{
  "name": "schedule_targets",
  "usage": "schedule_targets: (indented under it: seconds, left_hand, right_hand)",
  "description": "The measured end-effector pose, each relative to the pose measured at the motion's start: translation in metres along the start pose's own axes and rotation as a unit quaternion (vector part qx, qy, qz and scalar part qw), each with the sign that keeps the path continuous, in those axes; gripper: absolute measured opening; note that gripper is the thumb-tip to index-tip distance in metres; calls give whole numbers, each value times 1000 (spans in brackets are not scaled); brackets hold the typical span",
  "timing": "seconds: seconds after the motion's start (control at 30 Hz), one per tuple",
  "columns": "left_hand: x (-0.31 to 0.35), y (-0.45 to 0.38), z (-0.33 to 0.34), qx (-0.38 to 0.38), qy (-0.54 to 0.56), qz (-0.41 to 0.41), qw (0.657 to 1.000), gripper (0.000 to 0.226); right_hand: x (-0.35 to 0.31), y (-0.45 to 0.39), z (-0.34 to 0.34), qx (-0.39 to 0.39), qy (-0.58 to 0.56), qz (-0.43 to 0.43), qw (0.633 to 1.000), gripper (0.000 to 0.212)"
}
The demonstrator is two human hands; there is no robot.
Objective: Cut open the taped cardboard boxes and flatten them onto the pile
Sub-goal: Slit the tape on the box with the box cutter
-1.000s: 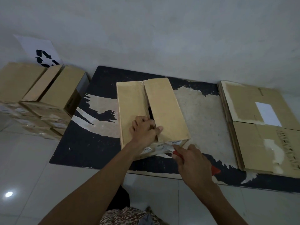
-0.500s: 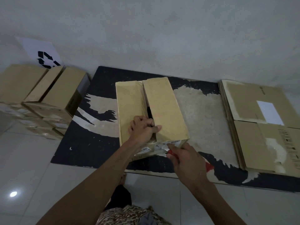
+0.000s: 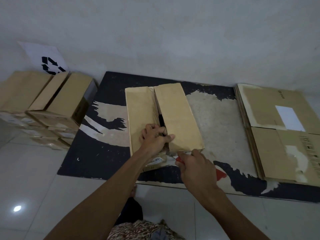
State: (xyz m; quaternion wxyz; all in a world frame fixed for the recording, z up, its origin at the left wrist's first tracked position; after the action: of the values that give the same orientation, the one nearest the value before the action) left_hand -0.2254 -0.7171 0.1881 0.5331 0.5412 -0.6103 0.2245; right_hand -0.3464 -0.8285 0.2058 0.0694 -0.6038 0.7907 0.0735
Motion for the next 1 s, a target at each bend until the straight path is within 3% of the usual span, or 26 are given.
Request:
schedule_targets:
  seconds: [0.2,0.27,0.37,0.47,0.57,0.6,0.67,0.77,0.87,0.93,1.0]
  left_hand:
    - [3,-4,-1,6,23,1,1000,26]
    - [-1,-4,3,5,-32,13,999,27]
    - [-8,-3,5,10,-156,93,983,30]
    - [-4,4,-12,143,-121,153,970,36]
    - [-9,4,-36,288,-244,83,922,68]
    - [-16,-1,-44,281,-258,22,924,81]
    - [-32,-13,-57,203,-157,-79,963,98]
    - [-42,-20,-62,95,-25,-126,987,88]
    - [-39,-27,-78,59,-63,-105,991,78]
    - [-31,-43,-98,0,-113,-90,990,74]
    - [-19,-62,-121,-58,-193,-82,976,73]
  right_hand:
    - [37,0,-21,-25,6,57,998,29]
    - [44,1,-25,-58,-30,47,997,30]
    - [54,6,-24,-93,-139,59,984,20]
    - [69,1,-21,-58,-211,132,967,33]
    - [70,-20,-23,18,-208,180,961,29]
    - [68,-28,-23,30,-226,192,955,29]
    - [60,-43,-20,7,-270,211,939,35]
    - [50,-57,-8,-53,-277,219,934,37]
    - [41,-55,-8,-96,-245,195,945,40]
    - [30,-45,-9,-185,-238,128,945,41]
    - [18,-32,-9,-292,-274,77,913,36]
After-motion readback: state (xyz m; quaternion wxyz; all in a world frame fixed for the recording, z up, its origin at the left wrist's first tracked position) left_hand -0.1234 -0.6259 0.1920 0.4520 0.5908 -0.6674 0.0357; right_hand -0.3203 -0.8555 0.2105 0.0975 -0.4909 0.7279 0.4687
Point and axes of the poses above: each hand's wrist, its own y-axis away from the middle knuckle, its own z-axis out of the palm, x = y × z, the point moved 3 cm from there along -y, towards the middle knuckle, and after that the axes turned 1 degree about z, right-handed, at the moved point
